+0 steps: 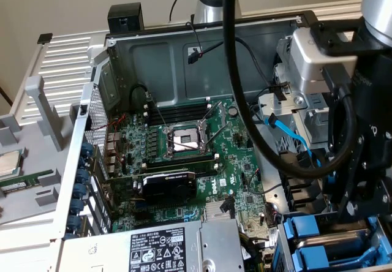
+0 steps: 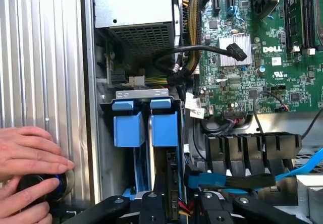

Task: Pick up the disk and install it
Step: 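Insert the first disk wire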

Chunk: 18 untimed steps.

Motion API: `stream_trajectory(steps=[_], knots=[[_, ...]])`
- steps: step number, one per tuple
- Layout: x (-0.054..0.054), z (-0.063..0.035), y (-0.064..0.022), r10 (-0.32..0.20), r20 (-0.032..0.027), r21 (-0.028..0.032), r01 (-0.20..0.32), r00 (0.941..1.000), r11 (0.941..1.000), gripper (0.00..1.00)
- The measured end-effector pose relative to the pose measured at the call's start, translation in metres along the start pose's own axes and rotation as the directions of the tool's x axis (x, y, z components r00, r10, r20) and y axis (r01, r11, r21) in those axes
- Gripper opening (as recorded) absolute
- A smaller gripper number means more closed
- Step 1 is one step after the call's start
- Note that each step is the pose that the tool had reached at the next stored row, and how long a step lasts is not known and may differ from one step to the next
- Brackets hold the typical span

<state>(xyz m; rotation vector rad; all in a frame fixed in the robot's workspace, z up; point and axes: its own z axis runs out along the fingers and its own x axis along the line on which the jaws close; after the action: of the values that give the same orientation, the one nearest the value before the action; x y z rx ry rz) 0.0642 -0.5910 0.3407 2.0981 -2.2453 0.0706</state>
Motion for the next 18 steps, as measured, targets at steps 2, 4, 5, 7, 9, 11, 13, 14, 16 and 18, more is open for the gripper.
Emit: stream_trajectory(steps=[2,4,5,7,9,11,13,14,16,18], knots=[[0.001,-0.0068,0.0001,0.001,0.0001,-0.0001,-0.001,1.0000,1.0000,0.31],[0.001,-0.0161,0.0002,0.002,-0.0005,-0.0002,-0.002,1.0000,1.0000,0.31],[0.002,-0.0206,0.0003,0.003,-0.0009,-0.0002,-0.003,1.0000,1.0000,0.31],[0.002,-0.0297,0.0004,0.003,-0.0017,-0.0001,-0.003,1.0000,1.0000,0.31],[0.003,-0.0377,0.0005,0.003,-0.0033,0.0000,-0.003,1.0000,1.0000,0.31],[0.004,-0.0443,0.0006,0.003,-0.0032,0.0000,-0.003,1.0000,1.0000,0.31],[0.004,-0.0478,0.0006,0.003,-0.0033,0.0000,-0.003,1.0000,1.0000,0.31],[0.004,-0.0479,0.0006,0.003,-0.0031,0.0000,-0.003,1.0000,1.0000,0.31],[0.004,-0.0479,0.0006,0.003,-0.0029,0.0000,-0.003,1.0000,1.0000,0.31],[0.004,-0.0480,0.0006,0.003,-0.0031,0.0000,-0.003,1.0000,1.0000,0.31]])
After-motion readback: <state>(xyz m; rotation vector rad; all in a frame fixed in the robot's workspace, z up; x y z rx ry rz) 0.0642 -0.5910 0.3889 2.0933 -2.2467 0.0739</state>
